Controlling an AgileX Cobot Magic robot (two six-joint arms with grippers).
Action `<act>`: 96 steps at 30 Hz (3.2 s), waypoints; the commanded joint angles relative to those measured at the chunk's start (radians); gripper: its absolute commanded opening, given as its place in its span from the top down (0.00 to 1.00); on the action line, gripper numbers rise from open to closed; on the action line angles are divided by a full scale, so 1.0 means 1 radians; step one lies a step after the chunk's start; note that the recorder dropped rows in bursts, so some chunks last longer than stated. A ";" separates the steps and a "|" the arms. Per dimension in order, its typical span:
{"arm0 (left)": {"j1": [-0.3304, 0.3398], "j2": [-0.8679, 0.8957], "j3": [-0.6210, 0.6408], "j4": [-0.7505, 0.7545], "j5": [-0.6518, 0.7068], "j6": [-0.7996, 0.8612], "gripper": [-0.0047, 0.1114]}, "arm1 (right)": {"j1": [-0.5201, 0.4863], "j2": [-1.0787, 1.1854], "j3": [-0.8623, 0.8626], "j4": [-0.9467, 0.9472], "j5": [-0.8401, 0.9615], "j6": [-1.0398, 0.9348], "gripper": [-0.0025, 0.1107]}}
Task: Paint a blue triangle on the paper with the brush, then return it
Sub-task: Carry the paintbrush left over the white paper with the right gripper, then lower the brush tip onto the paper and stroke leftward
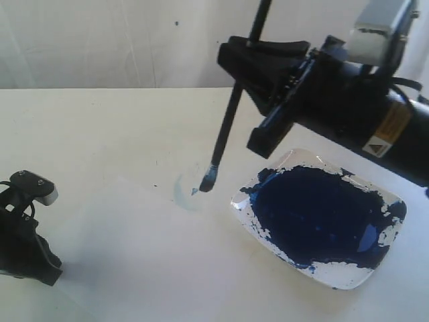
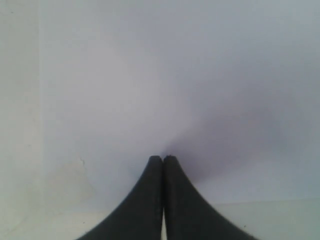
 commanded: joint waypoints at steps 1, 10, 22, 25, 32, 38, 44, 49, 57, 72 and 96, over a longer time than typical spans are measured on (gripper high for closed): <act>-0.002 0.001 0.006 -0.009 0.011 0.001 0.96 | 0.118 0.109 -0.075 0.073 -0.002 0.001 0.98; -0.002 0.001 0.006 -0.009 0.011 0.001 0.96 | 0.282 0.329 -0.236 0.120 -0.017 -0.001 0.98; -0.002 0.001 0.006 -0.009 0.011 0.001 0.96 | 0.300 0.458 -0.307 0.122 -0.015 -0.006 0.98; -0.002 0.001 0.006 -0.009 0.011 0.001 0.96 | 0.300 0.463 -0.307 0.122 -0.011 -0.023 0.98; -0.002 0.001 0.006 -0.009 0.011 0.001 0.96 | 0.300 0.470 -0.307 0.122 -0.001 -0.030 0.98; -0.002 0.001 0.006 -0.009 0.011 0.001 0.96 | 0.300 0.469 -0.307 0.120 -0.001 -0.030 0.98; -0.002 0.001 0.006 -0.009 0.011 0.001 0.96 | 0.312 0.469 -0.307 0.120 -0.015 -0.021 0.98; -0.002 0.001 0.006 -0.009 0.011 0.001 0.96 | 0.327 0.474 -0.307 0.120 -0.016 -0.023 0.98; -0.002 0.001 0.006 -0.009 0.011 0.001 0.96 | 0.328 0.498 -0.307 0.122 0.000 -0.023 0.98; -0.002 0.001 0.006 -0.009 0.013 0.001 0.96 | 0.301 0.498 -0.307 0.164 0.018 -0.054 0.98; -0.002 0.001 0.006 -0.009 0.015 -0.001 0.96 | 0.170 0.455 -0.307 0.160 0.124 -0.056 0.98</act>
